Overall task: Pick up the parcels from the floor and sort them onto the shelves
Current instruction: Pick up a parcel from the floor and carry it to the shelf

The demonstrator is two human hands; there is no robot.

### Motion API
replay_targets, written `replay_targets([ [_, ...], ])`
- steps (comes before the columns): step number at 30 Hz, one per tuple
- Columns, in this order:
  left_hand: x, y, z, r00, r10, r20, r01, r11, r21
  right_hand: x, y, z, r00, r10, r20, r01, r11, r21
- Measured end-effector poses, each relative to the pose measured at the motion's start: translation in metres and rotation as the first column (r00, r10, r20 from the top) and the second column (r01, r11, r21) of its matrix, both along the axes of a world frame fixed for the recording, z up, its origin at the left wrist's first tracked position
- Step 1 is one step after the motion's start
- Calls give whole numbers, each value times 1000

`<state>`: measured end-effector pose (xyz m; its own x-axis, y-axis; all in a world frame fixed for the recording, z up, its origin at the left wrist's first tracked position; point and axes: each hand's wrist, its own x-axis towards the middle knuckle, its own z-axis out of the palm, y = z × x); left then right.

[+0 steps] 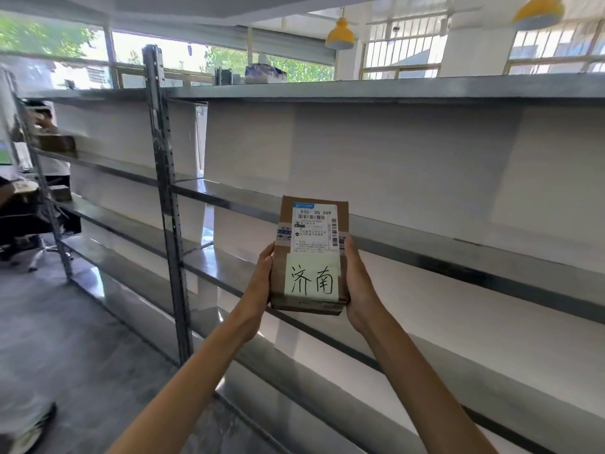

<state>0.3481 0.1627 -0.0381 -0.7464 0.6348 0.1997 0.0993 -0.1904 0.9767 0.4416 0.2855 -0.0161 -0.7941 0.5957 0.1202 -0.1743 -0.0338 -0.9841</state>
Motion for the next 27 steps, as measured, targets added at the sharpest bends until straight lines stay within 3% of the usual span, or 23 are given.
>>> replay_targets([
  [14, -95, -28, 0, 984, 166, 63, -161, 984, -72, -109, -23, -4, 999, 54, -2, -54, 998, -15],
  [27, -186, -1, 4, 952, 290, 102, -282, 956, -80, -213, 16, -11, 983, 181, -31, -184, 975, -123],
])
